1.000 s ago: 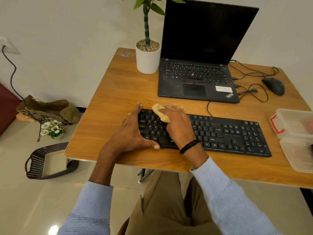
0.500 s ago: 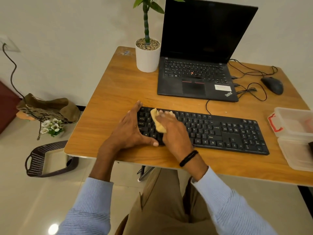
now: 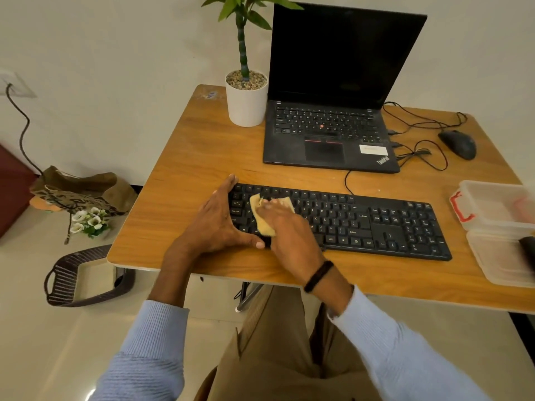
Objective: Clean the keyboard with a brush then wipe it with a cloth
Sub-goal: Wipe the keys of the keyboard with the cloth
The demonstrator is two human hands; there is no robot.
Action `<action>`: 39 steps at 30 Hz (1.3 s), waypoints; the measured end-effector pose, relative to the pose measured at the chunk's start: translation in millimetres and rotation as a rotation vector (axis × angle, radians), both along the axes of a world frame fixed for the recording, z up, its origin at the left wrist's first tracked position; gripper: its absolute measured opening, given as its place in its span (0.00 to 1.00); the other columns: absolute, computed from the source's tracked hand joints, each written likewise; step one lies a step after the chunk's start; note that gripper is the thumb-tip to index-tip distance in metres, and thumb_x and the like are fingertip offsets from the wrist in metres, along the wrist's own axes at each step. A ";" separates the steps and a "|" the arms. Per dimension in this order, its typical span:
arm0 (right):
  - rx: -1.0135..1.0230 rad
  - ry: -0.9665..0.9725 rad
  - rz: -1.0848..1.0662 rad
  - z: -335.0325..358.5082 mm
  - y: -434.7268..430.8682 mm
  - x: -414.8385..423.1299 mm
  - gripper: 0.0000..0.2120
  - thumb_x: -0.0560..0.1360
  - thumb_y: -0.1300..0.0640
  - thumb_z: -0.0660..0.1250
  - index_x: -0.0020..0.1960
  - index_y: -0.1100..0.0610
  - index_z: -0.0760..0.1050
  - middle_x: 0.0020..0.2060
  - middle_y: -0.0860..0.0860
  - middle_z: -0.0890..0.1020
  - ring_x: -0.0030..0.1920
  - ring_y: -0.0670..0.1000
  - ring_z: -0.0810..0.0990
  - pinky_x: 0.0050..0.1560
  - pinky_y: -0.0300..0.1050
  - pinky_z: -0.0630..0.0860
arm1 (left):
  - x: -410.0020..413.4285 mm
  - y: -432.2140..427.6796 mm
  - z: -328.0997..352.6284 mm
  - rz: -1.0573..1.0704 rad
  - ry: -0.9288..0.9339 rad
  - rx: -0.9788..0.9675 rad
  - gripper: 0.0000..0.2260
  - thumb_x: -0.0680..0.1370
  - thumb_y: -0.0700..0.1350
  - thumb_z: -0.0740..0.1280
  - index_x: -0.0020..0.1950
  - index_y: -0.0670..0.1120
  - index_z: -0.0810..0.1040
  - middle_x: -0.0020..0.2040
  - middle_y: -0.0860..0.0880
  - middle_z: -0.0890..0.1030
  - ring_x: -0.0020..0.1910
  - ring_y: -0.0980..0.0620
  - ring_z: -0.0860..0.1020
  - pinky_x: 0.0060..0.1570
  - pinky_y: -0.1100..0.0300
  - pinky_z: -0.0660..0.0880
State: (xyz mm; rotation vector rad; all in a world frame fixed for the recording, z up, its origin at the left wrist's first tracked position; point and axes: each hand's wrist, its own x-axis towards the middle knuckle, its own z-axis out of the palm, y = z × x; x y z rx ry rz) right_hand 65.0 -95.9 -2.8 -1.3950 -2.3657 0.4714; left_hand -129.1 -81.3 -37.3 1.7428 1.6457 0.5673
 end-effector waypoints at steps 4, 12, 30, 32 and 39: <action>-0.125 0.063 0.059 15.7 -4.4 21.7 0.24 0.76 0.69 0.65 0.69 0.52 0.73 0.68 0.51 0.76 0.69 0.49 0.71 0.71 0.40 0.63 | -0.2 0.1 -0.1 0.000 -0.015 0.006 0.71 0.50 0.75 0.78 0.83 0.56 0.43 0.82 0.52 0.56 0.80 0.46 0.57 0.78 0.40 0.57; 0.003 0.014 -0.078 -1.9 6.4 1.8 0.30 0.75 0.73 0.61 0.74 0.55 0.66 0.74 0.53 0.67 0.76 0.51 0.61 0.72 0.38 0.48 | 2.1 -0.5 3.4 0.017 -0.027 -0.010 0.71 0.50 0.72 0.81 0.82 0.56 0.44 0.82 0.53 0.57 0.79 0.48 0.59 0.78 0.41 0.59; 0.128 0.288 -0.655 12.2 51.5 64.9 0.12 0.76 0.56 0.70 0.58 0.57 0.80 0.50 0.55 0.84 0.51 0.56 0.82 0.47 0.45 0.76 | 31.9 32.7 50.1 -0.260 0.569 -0.107 0.65 0.59 0.66 0.81 0.84 0.50 0.45 0.84 0.48 0.46 0.82 0.47 0.43 0.78 0.43 0.33; 0.177 0.192 -0.642 8.6 52.8 58.2 0.12 0.75 0.60 0.70 0.58 0.57 0.80 0.51 0.56 0.84 0.52 0.57 0.81 0.51 0.47 0.77 | 37.9 37.2 55.1 -0.285 0.590 -0.141 0.64 0.60 0.65 0.82 0.84 0.48 0.47 0.84 0.48 0.50 0.82 0.47 0.47 0.78 0.42 0.34; 0.327 0.217 -0.715 -5.7 50.8 40.1 0.23 0.70 0.64 0.74 0.64 0.60 0.76 0.61 0.57 0.80 0.67 0.62 0.74 0.70 0.60 0.68 | 33.2 37.7 51.5 -0.287 0.531 -0.188 0.64 0.60 0.65 0.82 0.83 0.50 0.46 0.83 0.50 0.53 0.82 0.48 0.51 0.79 0.43 0.35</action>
